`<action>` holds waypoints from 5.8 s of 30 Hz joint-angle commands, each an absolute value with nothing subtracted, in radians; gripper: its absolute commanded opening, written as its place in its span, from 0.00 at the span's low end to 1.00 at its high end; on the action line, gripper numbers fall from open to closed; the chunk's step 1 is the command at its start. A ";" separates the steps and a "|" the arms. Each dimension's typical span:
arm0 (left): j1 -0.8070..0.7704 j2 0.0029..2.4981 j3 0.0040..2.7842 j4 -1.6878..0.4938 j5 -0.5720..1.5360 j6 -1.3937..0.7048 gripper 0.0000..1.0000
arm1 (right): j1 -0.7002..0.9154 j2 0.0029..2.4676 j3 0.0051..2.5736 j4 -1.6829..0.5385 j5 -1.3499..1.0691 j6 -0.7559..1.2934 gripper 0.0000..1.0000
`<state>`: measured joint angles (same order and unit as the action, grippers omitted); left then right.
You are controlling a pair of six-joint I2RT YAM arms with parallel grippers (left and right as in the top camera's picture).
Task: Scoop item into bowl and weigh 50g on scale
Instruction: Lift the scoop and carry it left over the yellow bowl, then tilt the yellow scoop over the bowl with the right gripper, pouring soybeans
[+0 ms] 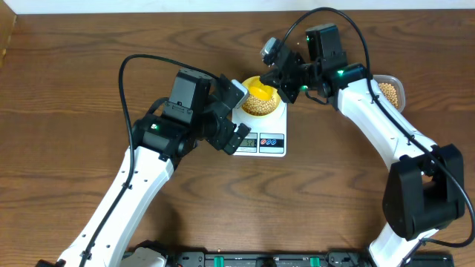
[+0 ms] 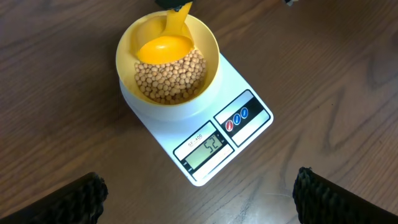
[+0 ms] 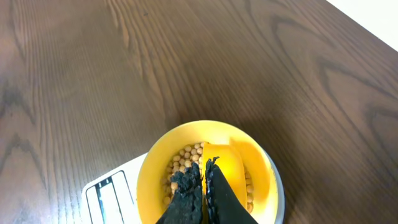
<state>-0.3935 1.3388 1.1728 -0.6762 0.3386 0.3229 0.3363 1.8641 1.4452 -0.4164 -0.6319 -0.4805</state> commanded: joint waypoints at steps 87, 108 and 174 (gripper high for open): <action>-0.391 1.346 1.166 -0.677 0.348 0.340 0.97 | 0.243 1.864 1.450 -0.343 -0.822 -0.090 0.01; -0.391 1.346 1.166 -0.677 0.348 0.340 0.98 | 0.244 1.865 1.450 -0.336 -0.813 -0.149 0.01; -0.391 1.346 1.166 -0.677 0.348 0.340 0.98 | 0.352 1.898 1.437 -0.413 -0.677 -0.266 0.01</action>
